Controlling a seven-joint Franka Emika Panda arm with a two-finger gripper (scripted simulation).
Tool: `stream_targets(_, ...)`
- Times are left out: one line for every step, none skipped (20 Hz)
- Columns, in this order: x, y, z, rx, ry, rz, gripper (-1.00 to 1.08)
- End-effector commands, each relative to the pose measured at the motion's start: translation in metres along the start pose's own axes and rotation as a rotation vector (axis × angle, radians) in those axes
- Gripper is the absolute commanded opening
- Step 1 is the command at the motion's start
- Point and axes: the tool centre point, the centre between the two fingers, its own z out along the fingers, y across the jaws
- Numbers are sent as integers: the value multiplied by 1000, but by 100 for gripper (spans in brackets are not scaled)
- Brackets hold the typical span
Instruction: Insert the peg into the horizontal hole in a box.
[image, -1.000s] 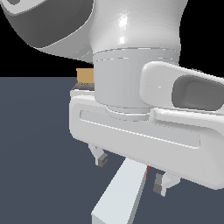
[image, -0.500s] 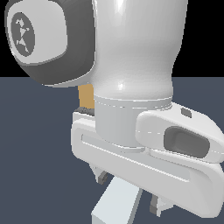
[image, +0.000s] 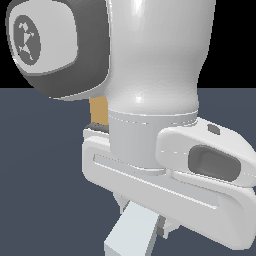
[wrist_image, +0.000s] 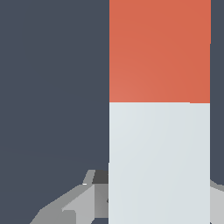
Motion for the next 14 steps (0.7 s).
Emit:
stream_targets(0,0,0,0,0,0,-100)
stream_targets(0,0,0,0,0,-1,-100)
stream_targets(2,-1,-1,0,0,-5,-100)
stream_targets(4,-2,-2,0,0,-12,-100)
stream_targets(6,-3,-3,0,0,-22,-100)
stream_targets(10,-5,-5,0,0,-34,-100)
stream_targets(14,-7,-7,0,0,-49,-100)
stream_targets(19,-10,-10,0,0,-66,-100)
stream_targets(24,-14,-13,-1,0,-86,-100)
stream_targets(30,-17,-16,-1,0,-108,-100)
stream_targets(37,-22,-20,-1,0,-132,-100)
stream_targets(44,-27,-24,-1,-1,-158,-100)
stream_targets(51,-32,-28,-1,-1,-186,-100)
stream_targets(58,-38,-32,-1,-1,-216,-100)
